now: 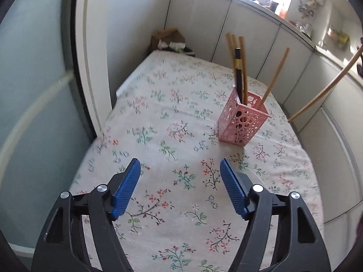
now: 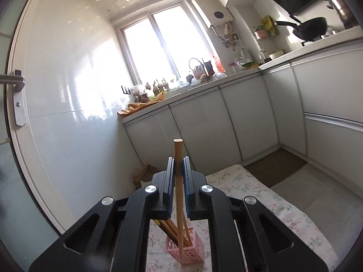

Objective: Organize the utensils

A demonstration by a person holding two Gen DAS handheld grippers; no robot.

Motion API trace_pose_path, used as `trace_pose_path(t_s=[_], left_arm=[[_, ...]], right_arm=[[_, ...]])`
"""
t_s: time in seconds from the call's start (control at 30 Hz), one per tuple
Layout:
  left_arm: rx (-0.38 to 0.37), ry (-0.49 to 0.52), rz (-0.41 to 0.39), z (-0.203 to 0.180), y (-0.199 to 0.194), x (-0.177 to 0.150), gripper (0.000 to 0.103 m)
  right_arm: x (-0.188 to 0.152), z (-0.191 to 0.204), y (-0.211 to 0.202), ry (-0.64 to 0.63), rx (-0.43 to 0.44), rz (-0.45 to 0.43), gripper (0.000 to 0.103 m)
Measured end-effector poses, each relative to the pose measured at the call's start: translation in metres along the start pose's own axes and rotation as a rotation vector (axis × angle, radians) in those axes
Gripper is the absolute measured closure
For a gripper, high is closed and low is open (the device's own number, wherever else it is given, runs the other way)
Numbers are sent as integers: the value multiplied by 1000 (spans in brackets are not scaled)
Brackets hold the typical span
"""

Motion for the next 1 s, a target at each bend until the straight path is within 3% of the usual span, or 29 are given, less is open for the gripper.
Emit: trace_pose_path(t_s=[0.07, 0.13, 0.23, 0.37, 0.53, 0.87, 0.97, 1.0], left_arm=[[-1, -14, -14, 6, -3, 4, 32], [6, -39, -33, 11, -8, 6, 23], [23, -76, -43, 20, -10, 7, 22], [14, -124, -17, 31, -5, 8, 18], [17, -140, -39, 34, -6, 11, 8], [11, -133, -49, 31, -7, 13, 8], [10, -130, -56, 29, -9, 15, 8], [10, -123, -60, 28, -10, 15, 8]], right_arm=[[-2, 13, 13, -21, 3, -10, 95], [-5, 24, 26, -43, 5, -13, 95], [-10, 39, 43, -74, 4, -18, 95], [-19, 47, 56, -99, -1, -17, 95], [-27, 48, 66, -127, -8, -14, 95], [-48, 53, 75, -187, -8, 3, 95], [-56, 50, 72, -205, -17, 1, 92], [-58, 48, 69, -207, -32, -7, 80]])
Point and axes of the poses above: each gripper's, at about its wrist camera, not at the fingertips, and y roughly the way its jaws point, z to its left, x to its top, the point moved 2 cm from there along y, roughly the way its jaws point, and after that the axes turned 13 degrees about -x, right-handed, at the moved point
